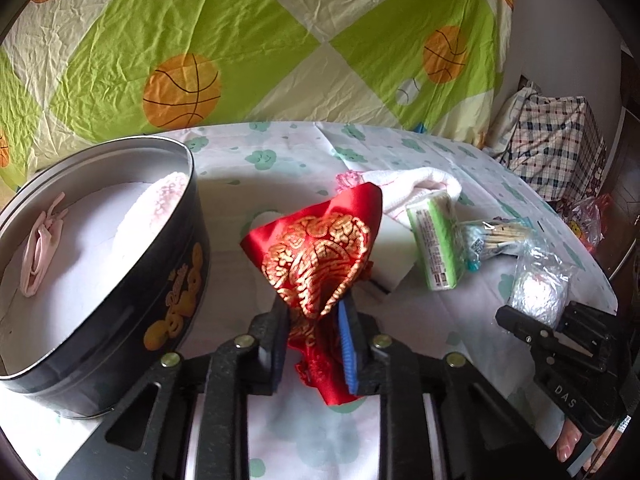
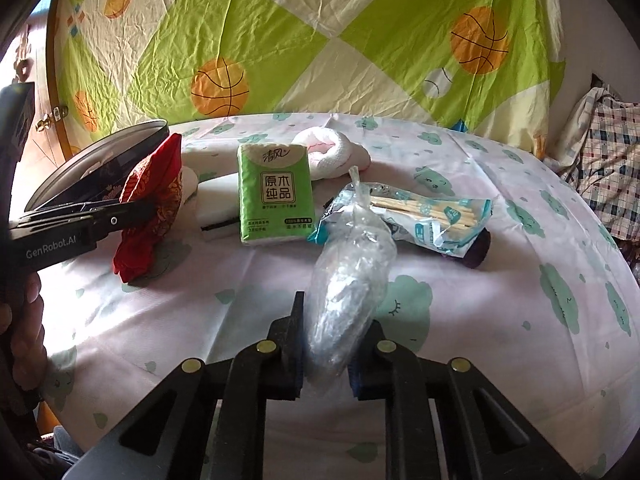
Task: Organize soft objects
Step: 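Lift the red pouch with the left gripper while the right gripper lifts the plastic bag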
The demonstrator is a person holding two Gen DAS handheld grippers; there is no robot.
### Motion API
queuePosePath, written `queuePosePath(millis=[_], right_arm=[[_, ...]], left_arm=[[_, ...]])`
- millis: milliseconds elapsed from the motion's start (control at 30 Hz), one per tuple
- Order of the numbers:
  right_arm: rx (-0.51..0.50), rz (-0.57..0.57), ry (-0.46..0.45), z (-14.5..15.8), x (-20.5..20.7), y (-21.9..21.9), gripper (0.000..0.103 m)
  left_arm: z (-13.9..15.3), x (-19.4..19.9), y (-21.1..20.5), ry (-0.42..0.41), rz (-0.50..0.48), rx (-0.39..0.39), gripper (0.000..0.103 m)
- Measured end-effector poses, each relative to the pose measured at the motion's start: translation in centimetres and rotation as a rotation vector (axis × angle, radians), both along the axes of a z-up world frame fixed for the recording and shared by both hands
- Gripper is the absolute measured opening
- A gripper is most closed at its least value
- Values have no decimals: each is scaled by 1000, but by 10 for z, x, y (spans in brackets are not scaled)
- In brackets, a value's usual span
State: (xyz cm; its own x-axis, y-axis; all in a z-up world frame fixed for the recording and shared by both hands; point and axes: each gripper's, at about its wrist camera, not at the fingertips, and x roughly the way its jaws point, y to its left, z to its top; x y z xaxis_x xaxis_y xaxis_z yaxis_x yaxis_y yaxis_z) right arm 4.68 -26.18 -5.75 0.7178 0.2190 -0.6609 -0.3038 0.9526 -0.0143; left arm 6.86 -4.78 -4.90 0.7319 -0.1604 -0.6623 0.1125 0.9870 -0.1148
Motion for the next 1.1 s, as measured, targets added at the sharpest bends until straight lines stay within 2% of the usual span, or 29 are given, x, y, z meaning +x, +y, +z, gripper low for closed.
queuePosePath(millis=[300, 533, 700, 900, 1100], right_arm=[[31, 9, -93, 7, -13, -1, 17], [-12, 6, -156, 15, -19, 6, 17], [20, 5, -231, 25, -19, 4, 17], [78, -1, -256, 29, -15, 5, 17], [85, 7, -298, 31, -24, 18, 17]], left_arm=[[6, -18, 15, -80, 30, -6, 19], [9, -23, 21, -133, 24, -9, 19], [11, -29, 20, -169, 22, -5, 19], [15, -41, 14, -241, 18, 40, 19], [18, -49, 21, -289, 41, 38, 19]])
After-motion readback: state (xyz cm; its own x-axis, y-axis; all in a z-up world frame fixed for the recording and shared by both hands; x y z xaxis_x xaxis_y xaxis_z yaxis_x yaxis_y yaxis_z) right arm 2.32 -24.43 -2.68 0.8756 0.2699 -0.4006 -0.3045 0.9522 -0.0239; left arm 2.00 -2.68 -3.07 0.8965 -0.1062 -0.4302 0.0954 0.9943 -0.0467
